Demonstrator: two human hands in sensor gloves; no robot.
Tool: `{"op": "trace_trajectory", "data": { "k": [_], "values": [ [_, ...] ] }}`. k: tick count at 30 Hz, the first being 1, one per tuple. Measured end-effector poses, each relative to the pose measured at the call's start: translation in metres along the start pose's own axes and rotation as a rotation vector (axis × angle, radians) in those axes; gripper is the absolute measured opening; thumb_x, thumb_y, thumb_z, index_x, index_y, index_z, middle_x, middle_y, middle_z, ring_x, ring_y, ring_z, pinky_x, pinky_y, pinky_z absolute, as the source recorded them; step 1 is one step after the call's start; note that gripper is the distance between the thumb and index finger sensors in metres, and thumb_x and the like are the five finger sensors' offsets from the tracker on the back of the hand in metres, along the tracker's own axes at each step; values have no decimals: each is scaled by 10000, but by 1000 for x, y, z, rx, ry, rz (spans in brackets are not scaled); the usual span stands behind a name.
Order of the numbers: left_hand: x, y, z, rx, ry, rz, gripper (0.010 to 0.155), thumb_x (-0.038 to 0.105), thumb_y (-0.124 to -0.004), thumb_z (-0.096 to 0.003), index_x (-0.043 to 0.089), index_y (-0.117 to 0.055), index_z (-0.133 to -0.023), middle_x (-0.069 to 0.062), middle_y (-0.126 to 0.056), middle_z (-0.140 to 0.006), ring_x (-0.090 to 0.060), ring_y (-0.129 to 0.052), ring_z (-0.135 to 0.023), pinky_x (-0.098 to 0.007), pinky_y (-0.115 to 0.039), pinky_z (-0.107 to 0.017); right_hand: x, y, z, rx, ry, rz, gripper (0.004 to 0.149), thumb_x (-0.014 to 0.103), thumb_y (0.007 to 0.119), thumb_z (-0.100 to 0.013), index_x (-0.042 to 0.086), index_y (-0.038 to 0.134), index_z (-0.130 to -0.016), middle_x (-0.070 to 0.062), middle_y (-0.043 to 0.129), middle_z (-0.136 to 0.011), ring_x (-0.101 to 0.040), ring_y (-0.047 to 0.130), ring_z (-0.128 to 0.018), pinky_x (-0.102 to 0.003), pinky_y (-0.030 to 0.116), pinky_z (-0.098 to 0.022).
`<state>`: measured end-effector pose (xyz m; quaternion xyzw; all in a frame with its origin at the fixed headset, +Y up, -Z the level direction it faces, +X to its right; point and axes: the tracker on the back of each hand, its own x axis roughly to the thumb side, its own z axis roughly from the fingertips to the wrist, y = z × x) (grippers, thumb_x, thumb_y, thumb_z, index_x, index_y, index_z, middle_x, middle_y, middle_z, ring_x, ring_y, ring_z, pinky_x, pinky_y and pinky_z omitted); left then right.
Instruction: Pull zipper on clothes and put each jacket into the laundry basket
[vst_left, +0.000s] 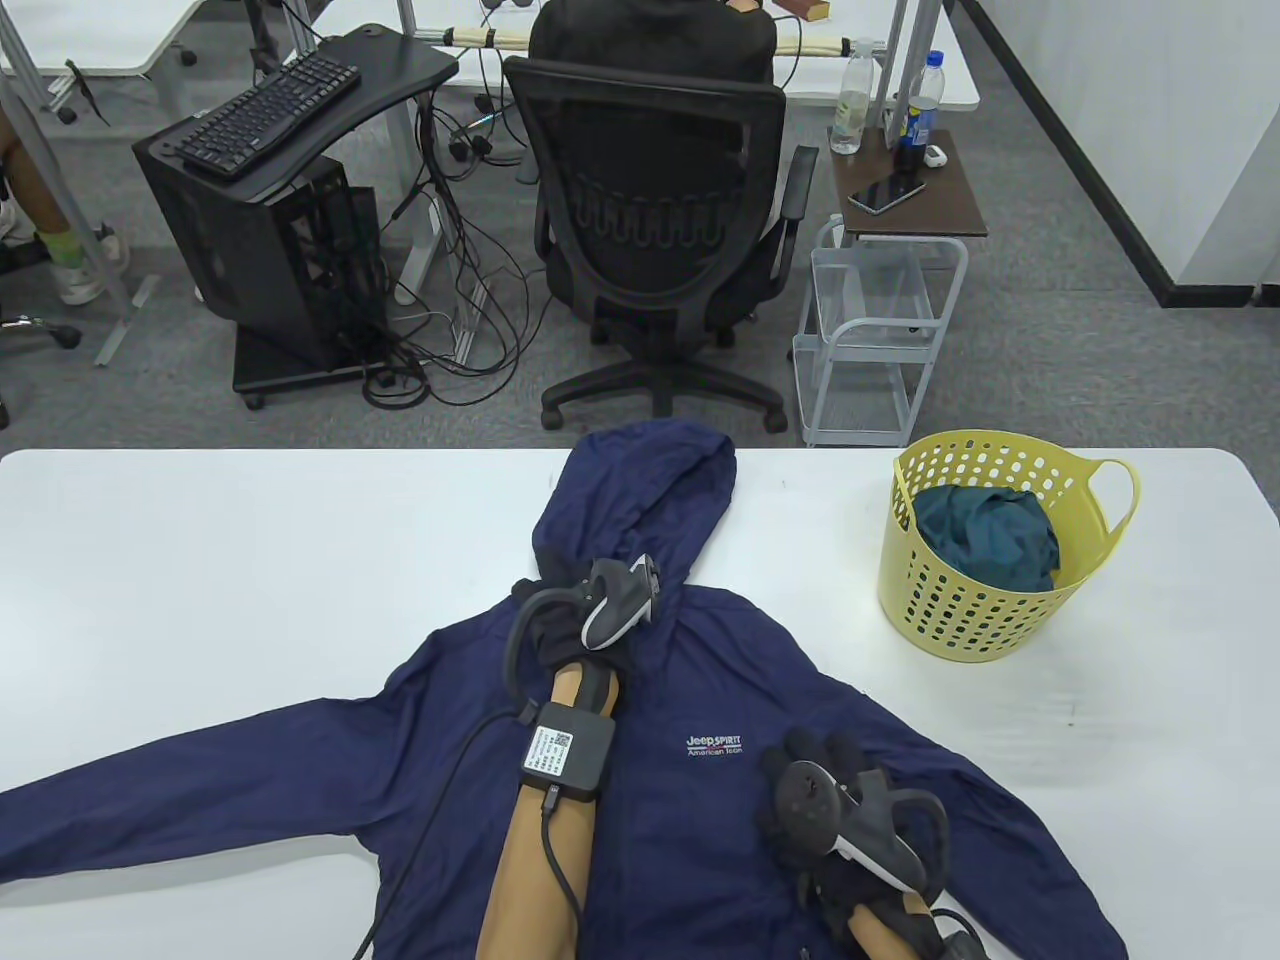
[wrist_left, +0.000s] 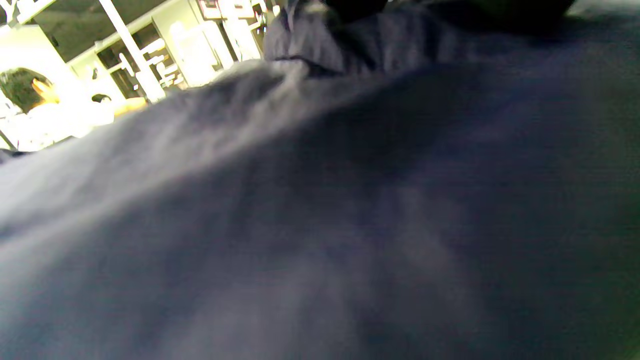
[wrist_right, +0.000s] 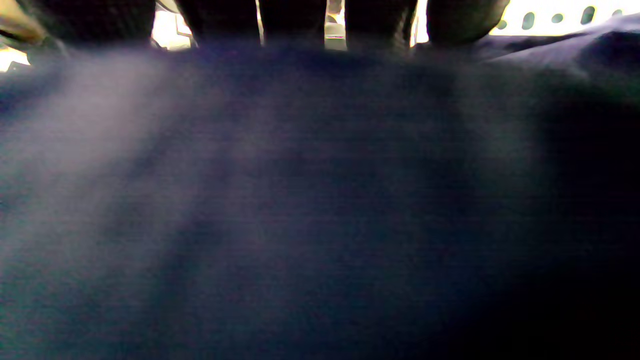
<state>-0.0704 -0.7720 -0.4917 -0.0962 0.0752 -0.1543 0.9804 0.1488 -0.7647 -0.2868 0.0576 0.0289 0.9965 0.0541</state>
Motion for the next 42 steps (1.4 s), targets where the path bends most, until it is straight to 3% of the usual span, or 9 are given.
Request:
{"op": "trace_trajectory", "data": {
  "k": [5, 8, 10, 15, 16, 18, 24, 36, 42],
  "values": [
    [-21, 18, 22, 209, -101, 109, 427, 589, -705, -333, 474, -747, -742, 200, -725, -1043, -232, -476, -1074, -527, -552, -728, -2, 2, -2, 16, 3, -4, 644, 557, 727, -432, 314, 647, -1023, 7, 596, -1157, -450, 570, -1032, -643, 527, -702],
    [-43, 29, 39, 266, -196, 351, 407, 567, -760, -321, 417, -815, -696, 182, -832, -993, -186, -587, -1045, -474, -601, -717, -2, 2, -1, 21, 0, 0, 643, 556, 728, -431, 317, 649, -1022, 8, 596, -1157, -450, 570, -1031, -643, 526, -702],
    [-57, 32, 49, 269, -243, 502, 403, 538, -824, -303, 365, -855, -666, 149, -968, -862, -153, -813, -949, -463, -640, -698, -2, 2, 0, 10, 9, 17, 642, 558, 728, -430, 317, 653, -1020, 9, 603, -1155, -447, 574, -1032, -641, 527, -703],
    [-83, 25, 76, 204, -259, 659, 428, 519, -825, -314, 409, -848, -727, 134, -1057, -713, -137, -995, -780, -513, -698, -660, -5, 4, 1, 4, 12, 27, 633, 553, 731, -430, 314, 667, -1013, 9, 629, -1145, -441, 589, -1028, -640, 533, -700],
    [-87, 21, 81, 203, -260, 652, 498, 474, -810, -348, 465, -762, -843, 201, -1079, -630, -93, -1021, -745, -519, -704, -657, -5, 4, 2, 2, 11, 29, 633, 553, 730, -430, 314, 668, -1013, 9, 632, -1144, -439, 588, -1029, -639, 534, -700],
    [-90, 11, 89, 141, -288, 676, 568, 469, -782, -374, 487, -664, -929, 196, -1056, -623, -97, -998, -755, -545, -677, -666, -5, 4, 2, -1, 11, 33, 631, 553, 731, -430, 313, 672, -1011, 11, 636, -1143, -440, 589, -1028, -640, 533, -700],
    [-100, -22, 108, 7, -325, 880, 491, 518, -659, -378, 479, -789, -850, 151, -997, -663, -182, -906, -837, -631, -595, -674, -1, 8, 3, 12, 4, 62, 630, 555, 729, -430, 316, 673, -1010, 12, 636, -1143, -438, 587, -1029, -641, 531, -701],
    [-99, -45, 122, 34, -337, 1017, 461, 542, -688, -388, 409, -848, -800, 136, -980, -766, -236, -844, -904, -641, -611, -653, 6, 3, 6, -10, -25, 33, 616, 546, 735, -432, 316, 695, -1001, 13, 659, -1135, -436, 606, -1023, -637, 539, -700],
    [-98, -46, 124, 33, -331, 1013, 464, 541, -689, -387, 399, -855, -797, 136, -987, -757, -237, -852, -897, -633, -621, -650, 32, -10, -4, -9, -83, 22, 572, 529, 746, -440, 313, 752, -970, 23, 775, -1070, -321, 809, -908, -524, 674, -649]
  ]
}}
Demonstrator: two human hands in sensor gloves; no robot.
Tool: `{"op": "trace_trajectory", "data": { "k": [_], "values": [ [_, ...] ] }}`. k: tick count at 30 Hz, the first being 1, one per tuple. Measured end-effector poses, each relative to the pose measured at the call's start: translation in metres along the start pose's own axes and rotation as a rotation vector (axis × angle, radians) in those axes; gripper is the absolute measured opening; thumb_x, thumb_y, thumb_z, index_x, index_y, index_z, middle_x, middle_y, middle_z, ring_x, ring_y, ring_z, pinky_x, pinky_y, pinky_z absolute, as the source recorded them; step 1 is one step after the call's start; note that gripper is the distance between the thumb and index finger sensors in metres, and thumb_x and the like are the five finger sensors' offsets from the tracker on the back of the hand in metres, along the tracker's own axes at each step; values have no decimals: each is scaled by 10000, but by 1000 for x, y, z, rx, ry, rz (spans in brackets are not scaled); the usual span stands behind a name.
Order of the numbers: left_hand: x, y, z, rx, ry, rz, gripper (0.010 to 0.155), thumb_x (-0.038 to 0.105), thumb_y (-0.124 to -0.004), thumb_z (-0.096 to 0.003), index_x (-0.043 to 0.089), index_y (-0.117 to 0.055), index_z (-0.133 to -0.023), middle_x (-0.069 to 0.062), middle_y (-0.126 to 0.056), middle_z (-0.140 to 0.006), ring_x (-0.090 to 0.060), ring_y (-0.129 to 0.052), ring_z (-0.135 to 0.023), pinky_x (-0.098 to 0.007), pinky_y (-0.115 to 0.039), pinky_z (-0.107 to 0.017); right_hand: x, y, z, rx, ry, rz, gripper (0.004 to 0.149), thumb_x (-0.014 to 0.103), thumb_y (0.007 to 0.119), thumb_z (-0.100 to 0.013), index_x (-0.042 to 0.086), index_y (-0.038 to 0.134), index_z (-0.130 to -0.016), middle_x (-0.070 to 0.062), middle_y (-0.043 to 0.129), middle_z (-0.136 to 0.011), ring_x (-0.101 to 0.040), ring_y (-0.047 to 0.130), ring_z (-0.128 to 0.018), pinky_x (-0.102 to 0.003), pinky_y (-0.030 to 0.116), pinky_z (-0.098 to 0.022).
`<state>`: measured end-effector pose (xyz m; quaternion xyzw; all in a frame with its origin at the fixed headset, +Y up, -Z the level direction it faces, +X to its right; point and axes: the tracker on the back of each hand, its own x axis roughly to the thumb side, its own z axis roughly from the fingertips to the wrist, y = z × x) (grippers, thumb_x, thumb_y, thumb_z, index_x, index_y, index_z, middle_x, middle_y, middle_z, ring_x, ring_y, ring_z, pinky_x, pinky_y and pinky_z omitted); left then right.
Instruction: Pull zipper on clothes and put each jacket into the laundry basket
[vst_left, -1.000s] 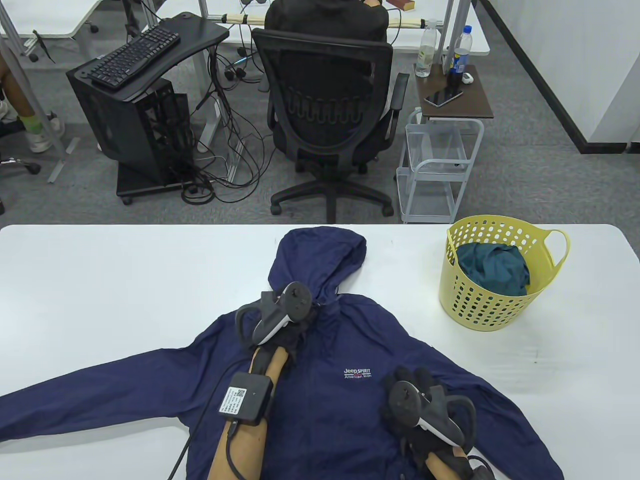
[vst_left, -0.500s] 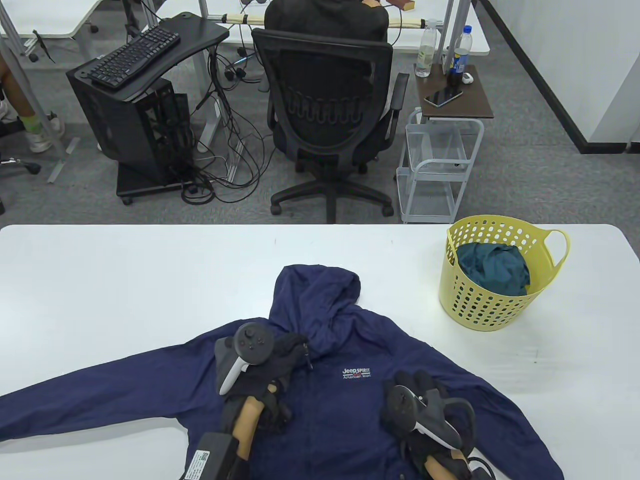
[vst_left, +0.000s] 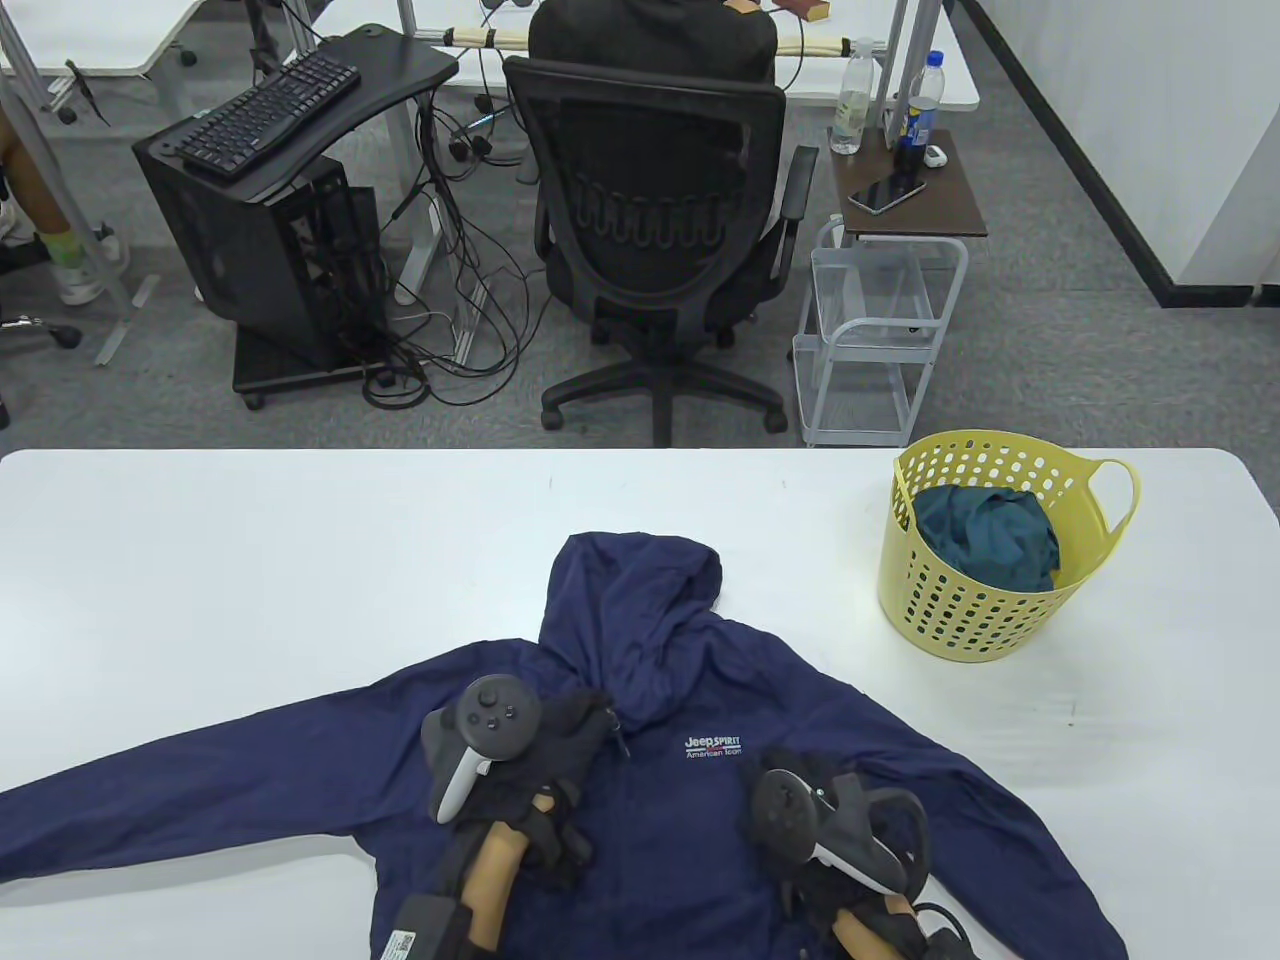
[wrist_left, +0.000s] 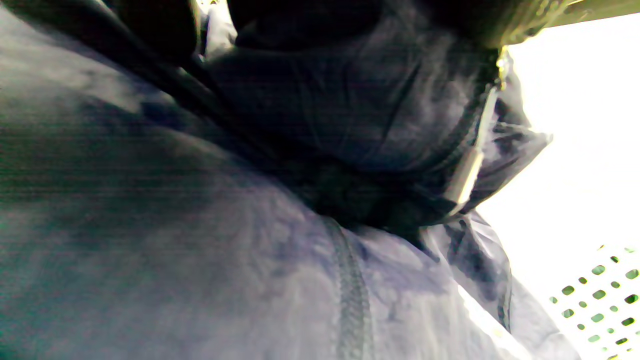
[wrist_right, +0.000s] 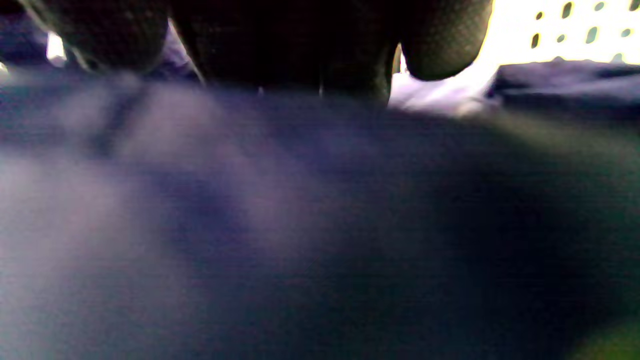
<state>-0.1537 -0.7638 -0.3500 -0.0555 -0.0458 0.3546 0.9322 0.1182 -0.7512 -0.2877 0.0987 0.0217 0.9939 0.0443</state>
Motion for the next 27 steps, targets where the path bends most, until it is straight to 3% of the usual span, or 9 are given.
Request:
{"op": "trace_trajectory", "data": {
  "k": [5, 11, 16, 20, 27],
  "values": [
    [-1, -2, 0, -11, 5, 16, 461, 546, -686, -388, 405, -853, -794, 141, -979, -772, -240, -837, -909, -621, -628, -650, 32, -10, -30, 32, -3, -110, 565, 539, 749, -439, 306, 778, -953, 15, 818, -1034, -320, 850, -847, -498, 708, -608],
    [1, -6, 2, -41, 25, 89, 450, 551, -691, -385, 410, -858, -779, 130, -918, -873, -270, -741, -972, -620, -609, -661, 52, 3, -57, 91, 73, -324, 626, 614, 762, -417, 313, 752, -966, 32, 806, -1044, -331, 817, -880, -502, 690, -626],
    [6, -11, 1, -82, 26, 111, 445, 558, -693, -388, 405, -858, -771, 131, -887, -907, -270, -713, -990, -615, -606, -668, 50, 9, -57, 54, 118, -388, 662, 666, 805, -385, 295, 796, -933, 22, 875, -988, -318, 860, -860, -500, 716, -618],
    [13, -16, 4, -74, 29, 116, 443, 567, -690, -387, 410, -856, -766, 136, -884, -910, -269, -714, -991, -611, -610, -670, 47, 7, -50, -59, 172, -396, 476, 508, 847, -421, 278, 899, -835, 15, 985, -867, -295, 945, -767, -487, 761, -572],
    [11, -12, 6, 30, 48, 18, 442, 568, -699, -377, 412, -876, -750, 135, -913, -889, -272, -747, -970, -608, -628, -656, 53, 2, -37, -190, 42, -247, 461, 535, 768, -445, 301, 896, -822, 37, 987, -848, -284, 941, -766, -487, 754, -579]
  ]
}}
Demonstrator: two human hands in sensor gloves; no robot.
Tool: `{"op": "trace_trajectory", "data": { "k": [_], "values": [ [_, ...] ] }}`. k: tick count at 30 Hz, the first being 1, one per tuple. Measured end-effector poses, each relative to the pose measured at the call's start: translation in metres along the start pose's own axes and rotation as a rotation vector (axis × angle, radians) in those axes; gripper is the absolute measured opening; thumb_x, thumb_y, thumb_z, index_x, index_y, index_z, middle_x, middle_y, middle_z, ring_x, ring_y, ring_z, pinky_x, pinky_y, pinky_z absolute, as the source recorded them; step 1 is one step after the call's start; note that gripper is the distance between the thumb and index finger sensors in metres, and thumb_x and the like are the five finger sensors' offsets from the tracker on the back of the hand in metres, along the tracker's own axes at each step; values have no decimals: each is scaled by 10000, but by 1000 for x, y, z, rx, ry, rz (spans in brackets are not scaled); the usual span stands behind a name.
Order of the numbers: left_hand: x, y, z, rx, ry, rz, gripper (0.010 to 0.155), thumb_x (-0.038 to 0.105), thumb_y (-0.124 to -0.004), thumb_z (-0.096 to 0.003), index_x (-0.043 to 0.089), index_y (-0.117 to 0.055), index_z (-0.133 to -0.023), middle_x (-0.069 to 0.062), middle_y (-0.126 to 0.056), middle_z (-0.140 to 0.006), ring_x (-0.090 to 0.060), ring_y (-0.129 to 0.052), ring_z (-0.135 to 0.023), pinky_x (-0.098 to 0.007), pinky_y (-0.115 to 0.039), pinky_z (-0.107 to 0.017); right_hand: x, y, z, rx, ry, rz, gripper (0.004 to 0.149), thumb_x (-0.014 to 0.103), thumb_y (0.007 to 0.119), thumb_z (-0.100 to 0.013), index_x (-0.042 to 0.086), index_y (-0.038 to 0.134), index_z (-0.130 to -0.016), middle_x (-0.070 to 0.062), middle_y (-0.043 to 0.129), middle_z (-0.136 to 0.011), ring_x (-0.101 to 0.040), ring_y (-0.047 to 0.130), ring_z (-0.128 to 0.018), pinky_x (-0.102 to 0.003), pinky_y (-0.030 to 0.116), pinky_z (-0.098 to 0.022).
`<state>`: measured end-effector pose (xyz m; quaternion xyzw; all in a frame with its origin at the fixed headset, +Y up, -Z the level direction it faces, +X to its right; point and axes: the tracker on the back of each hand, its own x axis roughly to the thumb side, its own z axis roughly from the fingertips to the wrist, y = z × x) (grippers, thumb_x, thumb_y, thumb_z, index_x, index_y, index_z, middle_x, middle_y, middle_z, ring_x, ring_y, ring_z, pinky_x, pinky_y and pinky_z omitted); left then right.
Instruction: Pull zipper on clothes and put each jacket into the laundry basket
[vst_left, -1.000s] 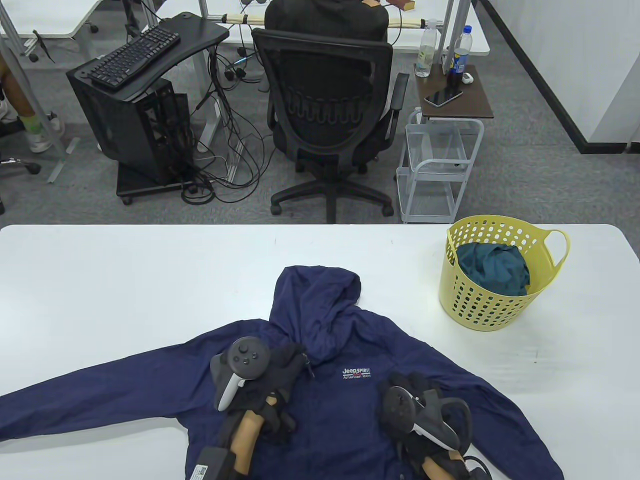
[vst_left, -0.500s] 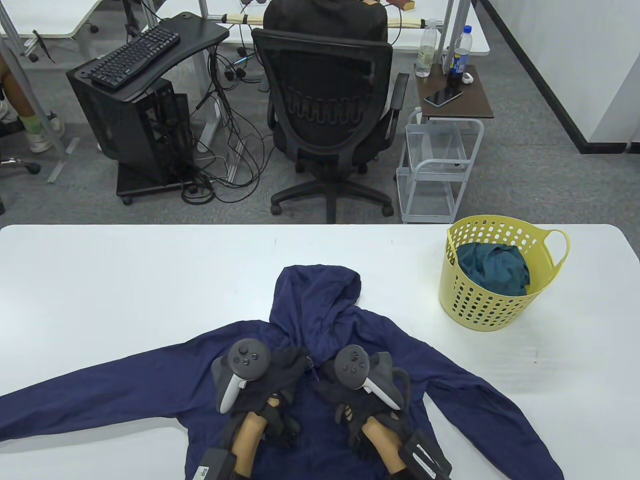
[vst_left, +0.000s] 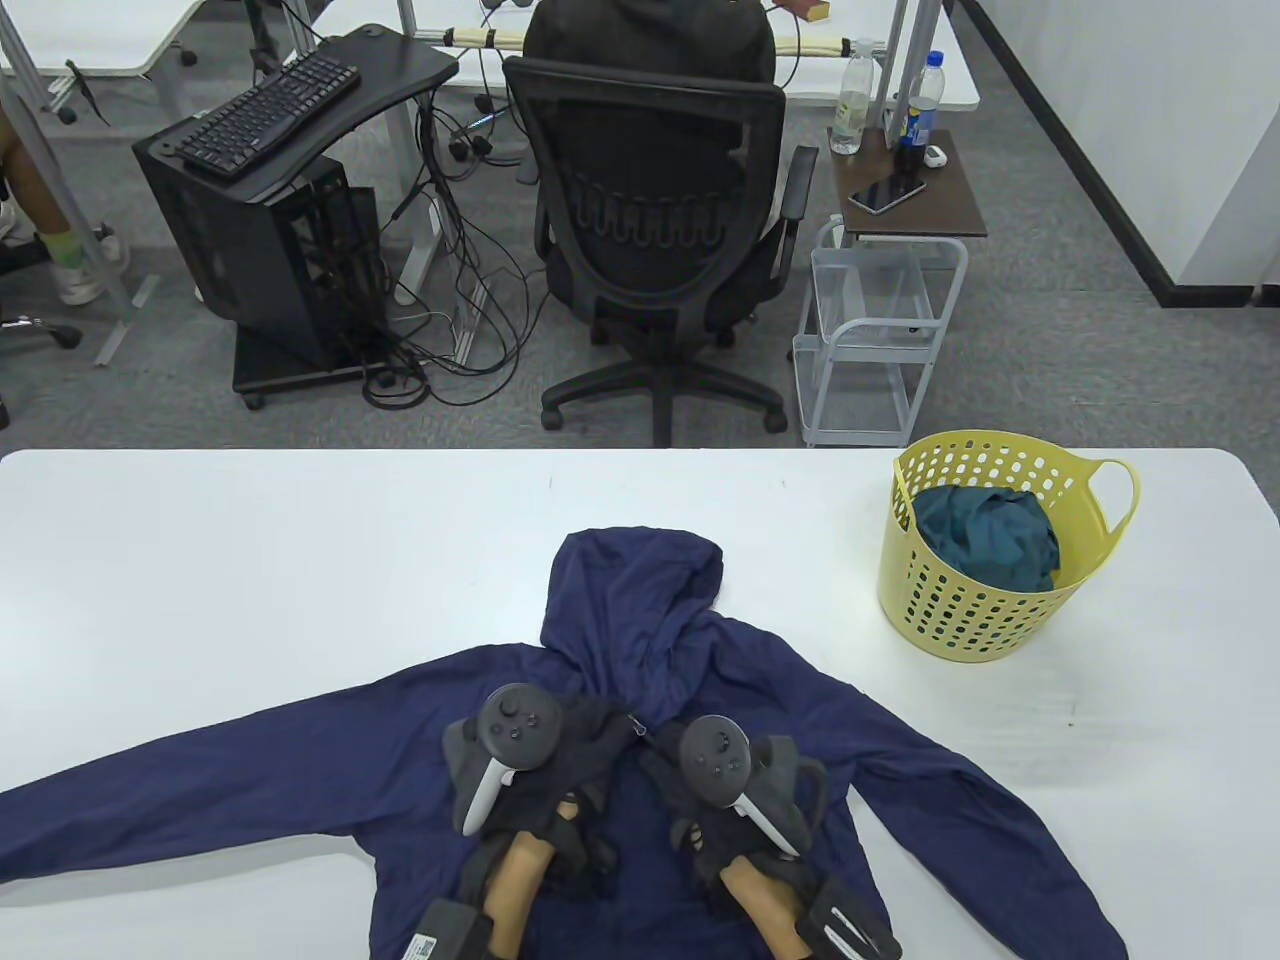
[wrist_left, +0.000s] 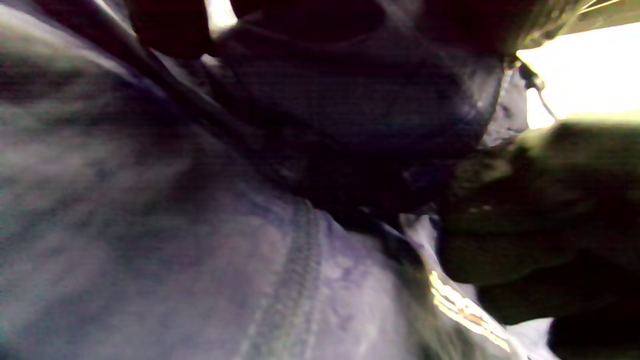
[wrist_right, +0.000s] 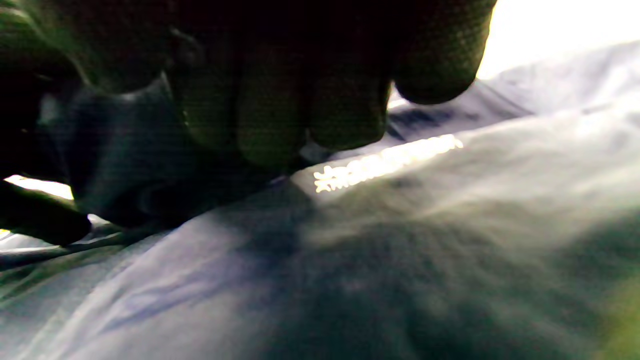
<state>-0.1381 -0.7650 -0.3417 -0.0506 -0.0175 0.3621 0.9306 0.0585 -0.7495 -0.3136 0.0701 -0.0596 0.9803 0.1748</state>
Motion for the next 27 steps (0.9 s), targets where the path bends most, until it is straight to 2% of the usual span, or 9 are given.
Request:
{"op": "trace_trajectory", "data": {
  "k": [3, 8, 11, 13, 16, 22, 27],
  "values": [
    [-7, 2, -1, -7, 17, 65, 435, 579, -699, -375, 430, -886, -739, 143, -923, -882, -269, -753, -969, -605, -629, -658, 8, -1, 3, -39, -34, 82, 461, 540, 750, -450, 310, 888, -825, 43, 980, -854, -281, 933, -777, -489, 747, -588],
    [-7, 6, 0, 43, 11, 45, 432, 575, -694, -364, 446, -895, -724, 185, -938, -854, -245, -778, -965, -595, -647, -660, 19, 5, 2, -30, -51, 186, 449, 530, 745, -452, 328, 882, -829, 45, 976, -858, -293, 926, -782, -498, 737, -593],
    [-10, 14, 3, 158, 33, 143, 433, 571, -691, -360, 434, -901, -714, 166, -955, -822, -235, -816, -935, -585, -670, -646, 21, 11, 3, 48, -66, 262, 434, 533, 753, -448, 345, 896, -813, 59, 984, -852, -285, 933, -783, -493, 746, -589],
    [-14, 17, 4, 170, 45, 200, 435, 566, -702, -366, 426, -902, -726, 151, -951, -828, -244, -812, -934, -585, -666, -647, 22, 13, 5, 36, -91, 235, 436, 531, 755, -446, 340, 901, -810, 53, 986, -851, -291, 934, -780, -498, 745, -586],
    [-18, 20, 5, 236, 37, 99, 437, 551, -717, -361, 415, -914, -726, 134, -960, -828, -263, -820, -922, -592, -672, -634, 25, 12, 8, 56, -101, 246, 436, 528, 756, -448, 343, 899, -816, 44, 965, -887, -312, 911, -807, -512, 732, -595],
    [-5, 21, 6, 350, -32, -223, 438, 536, -711, -352, 412, -913, -720, 134, -962, -829, -274, -814, -925, -599, -667, -634, 33, 15, 15, 155, -143, 289, 444, 520, 749, -454, 330, 891, -829, 50, 899, -978, -343, 836, -898, -550, 683, -638],
    [-1, 26, 9, 435, -39, -331, 439, 530, -701, -352, 410, -906, -722, 135, -957, -832, -274, -810, -928, -598, -664, -636, 32, 13, 19, 210, -172, 292, 443, 515, 751, -452, 319, 896, -822, 48, 892, -987, -354, 808, -924, -571, 659, -656]
  ]
}}
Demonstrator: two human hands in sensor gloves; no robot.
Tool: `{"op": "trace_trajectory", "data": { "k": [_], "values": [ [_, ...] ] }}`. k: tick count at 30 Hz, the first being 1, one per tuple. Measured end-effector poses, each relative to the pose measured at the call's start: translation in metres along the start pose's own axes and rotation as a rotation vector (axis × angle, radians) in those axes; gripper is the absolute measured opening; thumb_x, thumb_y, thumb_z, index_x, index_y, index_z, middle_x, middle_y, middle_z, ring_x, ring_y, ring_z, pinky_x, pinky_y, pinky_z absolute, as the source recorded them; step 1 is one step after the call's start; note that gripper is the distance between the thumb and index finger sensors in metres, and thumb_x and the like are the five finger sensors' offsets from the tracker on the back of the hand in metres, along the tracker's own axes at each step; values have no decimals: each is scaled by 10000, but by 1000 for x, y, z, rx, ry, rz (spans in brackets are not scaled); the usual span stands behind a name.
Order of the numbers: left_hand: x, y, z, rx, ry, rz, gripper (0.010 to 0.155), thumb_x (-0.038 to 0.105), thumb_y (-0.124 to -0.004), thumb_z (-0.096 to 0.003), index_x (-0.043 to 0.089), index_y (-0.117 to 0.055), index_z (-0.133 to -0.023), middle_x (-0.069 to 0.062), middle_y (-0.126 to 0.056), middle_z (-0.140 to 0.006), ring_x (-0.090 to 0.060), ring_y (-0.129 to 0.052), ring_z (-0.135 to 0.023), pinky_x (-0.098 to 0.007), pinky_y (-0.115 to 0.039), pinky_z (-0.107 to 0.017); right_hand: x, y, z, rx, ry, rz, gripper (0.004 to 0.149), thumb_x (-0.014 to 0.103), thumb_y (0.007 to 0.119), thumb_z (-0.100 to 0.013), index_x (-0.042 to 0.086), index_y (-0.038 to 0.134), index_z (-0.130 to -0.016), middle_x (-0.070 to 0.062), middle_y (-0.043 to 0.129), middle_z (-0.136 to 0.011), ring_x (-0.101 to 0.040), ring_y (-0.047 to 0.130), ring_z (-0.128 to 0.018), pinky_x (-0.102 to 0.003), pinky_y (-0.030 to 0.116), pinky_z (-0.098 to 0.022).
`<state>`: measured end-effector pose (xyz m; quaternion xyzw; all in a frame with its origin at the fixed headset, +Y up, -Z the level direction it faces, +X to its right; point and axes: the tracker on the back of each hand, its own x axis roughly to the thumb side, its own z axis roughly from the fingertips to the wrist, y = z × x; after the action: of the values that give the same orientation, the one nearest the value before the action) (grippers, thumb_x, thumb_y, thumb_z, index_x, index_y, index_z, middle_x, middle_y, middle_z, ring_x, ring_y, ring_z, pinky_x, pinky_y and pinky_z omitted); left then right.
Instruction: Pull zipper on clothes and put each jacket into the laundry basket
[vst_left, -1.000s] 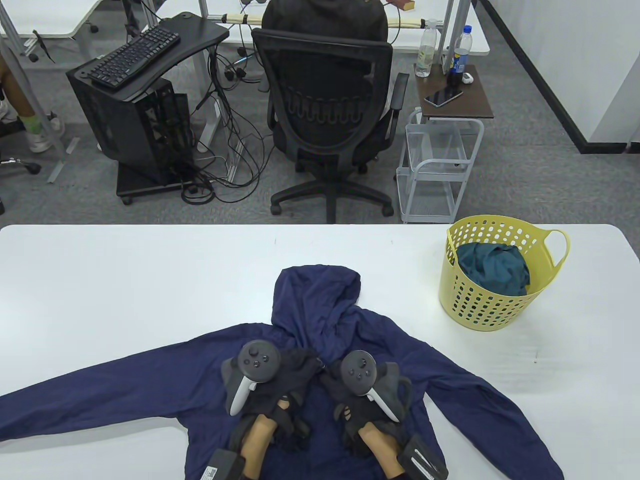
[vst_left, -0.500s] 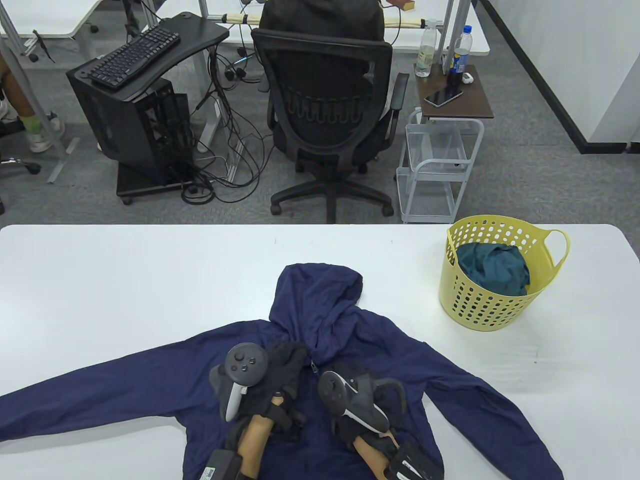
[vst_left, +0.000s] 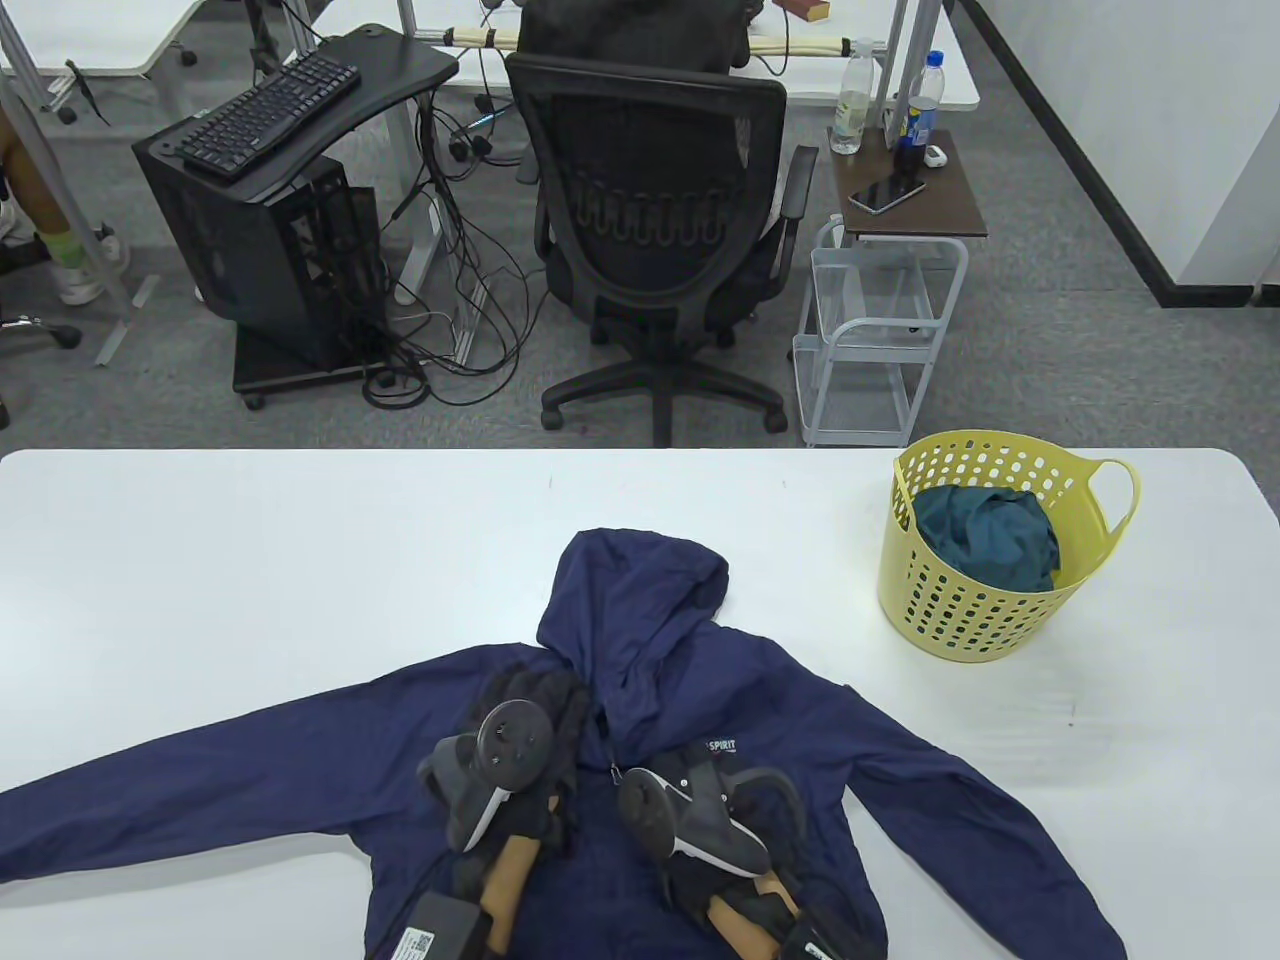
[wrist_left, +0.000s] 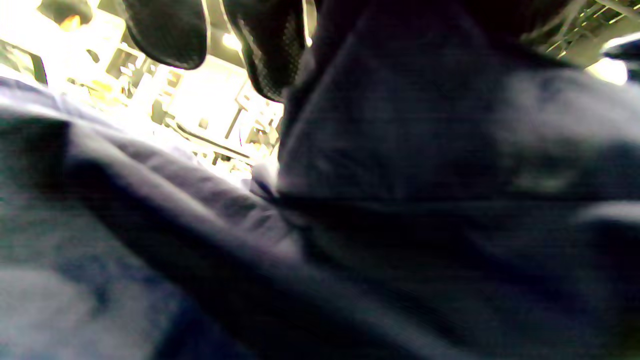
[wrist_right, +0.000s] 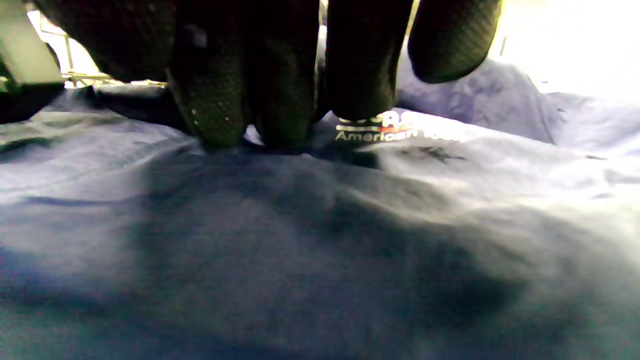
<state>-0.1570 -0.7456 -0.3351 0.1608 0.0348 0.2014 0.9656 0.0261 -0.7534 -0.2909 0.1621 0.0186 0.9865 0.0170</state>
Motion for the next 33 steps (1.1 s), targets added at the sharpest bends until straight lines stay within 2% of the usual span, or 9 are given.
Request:
{"op": "trace_trajectory", "data": {
  "k": [8, 11, 14, 16, 18, 20, 24, 27, 33],
  "values": [
    [-14, 9, -2, 111, 21, -160, 436, 541, -710, -352, 427, -900, -728, 131, -962, -830, -277, -814, -921, -594, -662, -636, -3, 2, 3, 168, -137, -166, 445, 530, 748, -455, 300, 912, -798, 51, 866, -1027, -413, 753, -964, -596, 638, -668],
    [-5, 8, -1, 77, -28, -232, 442, 571, -703, -365, 471, -864, -765, 125, -933, -888, -286, -775, -953, -599, -645, -650, -5, 8, 0, 195, -120, -165, 446, 515, 755, -454, 292, 911, -808, 52, 824, -1049, -416, 730, -979, -603, 631, -671],
    [13, 15, 6, 46, -136, -152, 504, 569, -710, -376, 568, -729, -880, 122, -773, -1050, -295, -629, -1031, -613, -582, -686, -13, 13, -4, 211, -101, -196, 449, 519, 734, -458, 313, 880, -829, 82, 757, -1077, -364, 698, -1000, -584, 633, -678],
    [27, 22, 13, 45, -229, -100, 511, 542, -724, -382, 594, -701, -890, 120, -711, -1092, -296, -549, -1056, -622, -542, -701, -19, 15, -7, 215, -70, -251, 455, 519, 727, -462, 312, 868, -842, 79, 748, -1082, -355, 672, -1006, -576, 632, -679],
    [43, 26, 19, 7, -341, -92, 486, 504, -738, -391, 605, -727, -866, 122, -666, -1116, -295, -487, -1069, -626, -507, -713, -26, 15, -9, 191, -43, -302, 457, 522, 725, -462, 313, 865, -844, 79, 773, -1071, -343, 681, -1001, -566, 639, -678],
    [58, 23, 25, -105, -448, -135, 453, 428, -730, -407, 612, -779, -818, 136, -677, -1114, -291, -467, -1077, -637, -484, -718, -34, 14, -9, 127, -5, -357, 458, 519, 732, -459, 305, 874, -839, 58, 823, -1044, -343, 735, -978, -565, 656, -669],
    [65, 5, 32, -313, -477, -278, 477, 321, -729, -424, 583, -800, -817, 141, -618, -1144, -307, -390, -1090, -659, -426, -724, -49, 6, -2, -13, 33, -457, 447, 550, 765, -446, 364, 905, -827, 60, 954, -943, -337, 860, -907, -553, 697, -644],
    [62, -3, 29, -333, -443, -333, 486, 346, -726, -421, 554, -766, -859, 126, -617, -1145, -312, -397, -1090, -659, -434, -723, -54, -1, 4, -95, 10, -526, 445, 535, 777, -446, 338, 921, -817, 34, 974, -915, -352, 877, -886, -565, 695, -636],
    [57, 4, 27, -345, -400, -273, 490, 360, -658, -405, 539, -766, -848, 114, -646, -1135, -321, -404, -1089, -668, -424, -721, -53, -12, 13, -220, 42, -492, 427, 540, 768, -450, 348, 923, -798, 44, 990, -885, -343, 910, -854, -557, 705, -632]
  ]
}}
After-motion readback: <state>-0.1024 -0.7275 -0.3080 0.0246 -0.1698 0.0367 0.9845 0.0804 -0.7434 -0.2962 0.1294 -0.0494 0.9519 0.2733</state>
